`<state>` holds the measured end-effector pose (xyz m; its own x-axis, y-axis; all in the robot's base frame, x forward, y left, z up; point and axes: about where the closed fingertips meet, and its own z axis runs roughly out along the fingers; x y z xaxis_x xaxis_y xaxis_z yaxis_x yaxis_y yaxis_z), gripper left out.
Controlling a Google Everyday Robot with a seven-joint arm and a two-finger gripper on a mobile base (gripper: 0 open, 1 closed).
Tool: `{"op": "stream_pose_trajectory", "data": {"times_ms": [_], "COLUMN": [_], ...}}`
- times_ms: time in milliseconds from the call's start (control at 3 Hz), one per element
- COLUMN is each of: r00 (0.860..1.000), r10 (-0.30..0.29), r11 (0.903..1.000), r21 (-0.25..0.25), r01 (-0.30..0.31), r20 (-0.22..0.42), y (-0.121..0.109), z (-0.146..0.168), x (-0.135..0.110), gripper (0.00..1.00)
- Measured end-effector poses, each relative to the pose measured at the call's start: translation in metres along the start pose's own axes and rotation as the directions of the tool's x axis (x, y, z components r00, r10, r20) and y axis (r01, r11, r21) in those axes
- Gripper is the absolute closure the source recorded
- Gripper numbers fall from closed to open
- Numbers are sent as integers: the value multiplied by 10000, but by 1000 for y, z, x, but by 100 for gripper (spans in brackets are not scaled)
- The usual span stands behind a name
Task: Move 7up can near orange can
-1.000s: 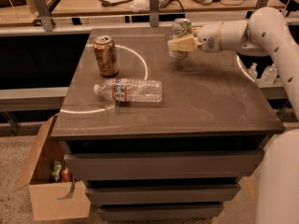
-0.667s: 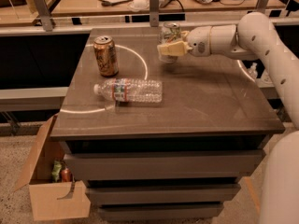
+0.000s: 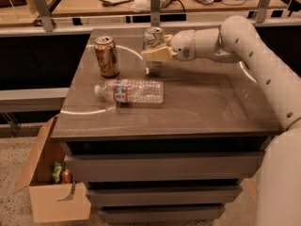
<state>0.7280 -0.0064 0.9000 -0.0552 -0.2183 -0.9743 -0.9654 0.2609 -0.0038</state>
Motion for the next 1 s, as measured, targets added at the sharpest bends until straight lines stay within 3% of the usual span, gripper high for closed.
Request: {"op": "stream_pose_trajectory", "data": {"times_ms": [667, 1000], "r00": [9992, 9975], "r10": [-326, -501], "r11": [9957, 9912], "r21": [-873, -1248], "r01": [305, 435], "r20": [-231, -507], "y": [19, 31], "z": [44, 62], "x": [1, 9], "gripper": [100, 84]}}
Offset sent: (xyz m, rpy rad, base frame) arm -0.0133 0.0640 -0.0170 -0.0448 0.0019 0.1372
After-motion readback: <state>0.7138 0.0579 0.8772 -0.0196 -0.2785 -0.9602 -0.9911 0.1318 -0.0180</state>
